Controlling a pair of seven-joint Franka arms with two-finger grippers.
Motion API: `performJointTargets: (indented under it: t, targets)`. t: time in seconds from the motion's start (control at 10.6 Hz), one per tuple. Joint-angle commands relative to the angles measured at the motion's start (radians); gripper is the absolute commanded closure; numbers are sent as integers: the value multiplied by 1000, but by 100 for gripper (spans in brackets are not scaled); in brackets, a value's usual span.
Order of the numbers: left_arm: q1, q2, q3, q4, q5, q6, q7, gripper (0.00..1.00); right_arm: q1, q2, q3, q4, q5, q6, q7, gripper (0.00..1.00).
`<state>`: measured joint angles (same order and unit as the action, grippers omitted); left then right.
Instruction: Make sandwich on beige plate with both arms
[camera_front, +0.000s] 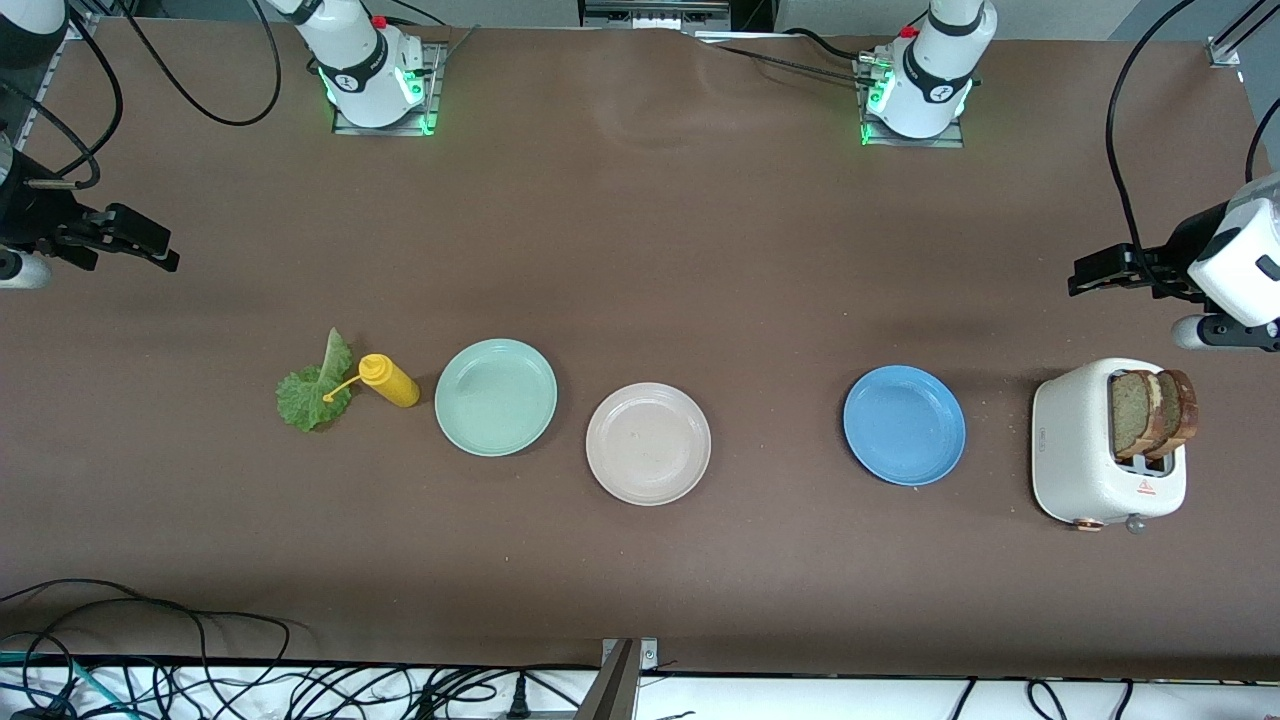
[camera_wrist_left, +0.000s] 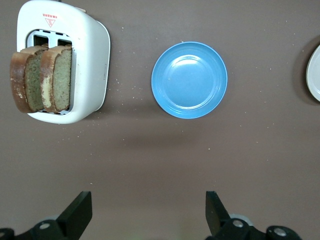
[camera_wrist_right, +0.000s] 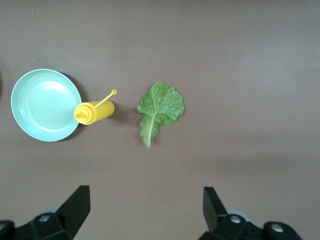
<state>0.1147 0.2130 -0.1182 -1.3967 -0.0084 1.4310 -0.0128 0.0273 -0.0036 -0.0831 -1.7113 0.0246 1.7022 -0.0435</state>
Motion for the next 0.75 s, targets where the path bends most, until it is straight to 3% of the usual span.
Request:
performJointTargets:
  t: [0.0, 0.66]
  targets:
    - [8, -23, -3, -27, 30, -1, 22, 0, -9, 5, 0, 15, 15, -6, -15, 0]
    - [42, 2, 5, -18, 114, 0, 137, 0, -9, 5, 0, 15, 15, -7, -15, 0]
